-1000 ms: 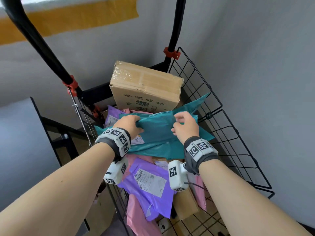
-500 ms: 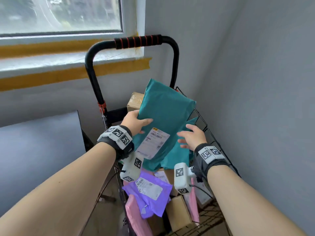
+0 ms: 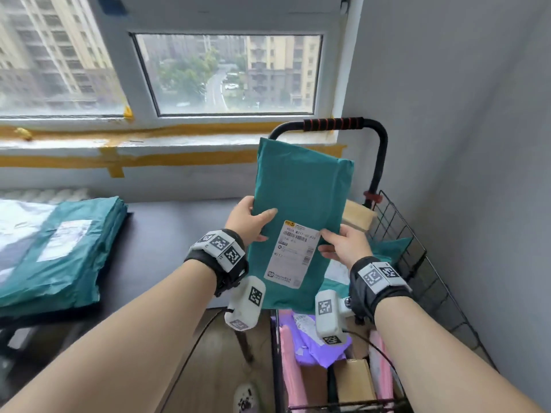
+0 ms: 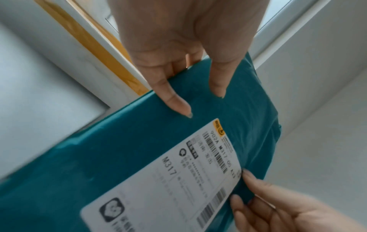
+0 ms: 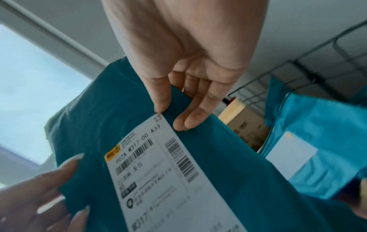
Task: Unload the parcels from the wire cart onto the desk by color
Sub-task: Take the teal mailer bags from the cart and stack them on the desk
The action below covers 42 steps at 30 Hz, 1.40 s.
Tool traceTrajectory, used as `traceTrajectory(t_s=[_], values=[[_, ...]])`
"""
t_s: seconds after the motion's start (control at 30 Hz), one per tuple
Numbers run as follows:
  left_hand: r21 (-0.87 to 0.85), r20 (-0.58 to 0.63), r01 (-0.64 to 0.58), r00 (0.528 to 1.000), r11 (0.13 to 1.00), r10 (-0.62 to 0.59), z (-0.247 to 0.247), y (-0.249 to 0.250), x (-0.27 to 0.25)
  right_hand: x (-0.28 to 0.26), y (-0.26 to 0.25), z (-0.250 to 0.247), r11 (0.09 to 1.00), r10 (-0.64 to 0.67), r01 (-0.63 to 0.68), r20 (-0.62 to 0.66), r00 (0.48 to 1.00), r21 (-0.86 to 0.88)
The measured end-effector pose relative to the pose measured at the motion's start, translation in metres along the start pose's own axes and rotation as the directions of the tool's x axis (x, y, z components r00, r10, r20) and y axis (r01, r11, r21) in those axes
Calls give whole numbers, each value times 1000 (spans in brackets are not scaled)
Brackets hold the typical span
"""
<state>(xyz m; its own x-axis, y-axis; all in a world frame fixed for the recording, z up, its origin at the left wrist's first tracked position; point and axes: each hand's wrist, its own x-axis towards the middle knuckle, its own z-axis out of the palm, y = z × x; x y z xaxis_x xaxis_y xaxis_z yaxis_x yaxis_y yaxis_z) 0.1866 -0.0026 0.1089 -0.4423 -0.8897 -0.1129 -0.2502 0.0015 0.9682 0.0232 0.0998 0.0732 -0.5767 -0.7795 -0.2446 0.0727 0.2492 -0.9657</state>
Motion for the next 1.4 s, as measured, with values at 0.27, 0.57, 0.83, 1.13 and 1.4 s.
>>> traceTrajectory(t_s=[0.27,0.57,0.83,1.13,1.4], values=[[14,-283,141,950,990,-131,-127,-20,-50,-28,-22,117,997,-70,73,210,975,-6],[49,-396,179,907,983,-145,-260,-61,-65,-40,-42,262,1000,-18,25,303,953,-17],[67,-415,227,892,972,-180,-411,-107,-40,-38,-49,428,996,70,-50,274,959,-79],[70,-349,264,910,962,-224,-517,-154,5,-24,-50,539,984,159,-132,245,956,-123],[131,-286,317,919,939,-270,-521,-195,53,10,-36,558,958,221,-156,273,936,-240]])
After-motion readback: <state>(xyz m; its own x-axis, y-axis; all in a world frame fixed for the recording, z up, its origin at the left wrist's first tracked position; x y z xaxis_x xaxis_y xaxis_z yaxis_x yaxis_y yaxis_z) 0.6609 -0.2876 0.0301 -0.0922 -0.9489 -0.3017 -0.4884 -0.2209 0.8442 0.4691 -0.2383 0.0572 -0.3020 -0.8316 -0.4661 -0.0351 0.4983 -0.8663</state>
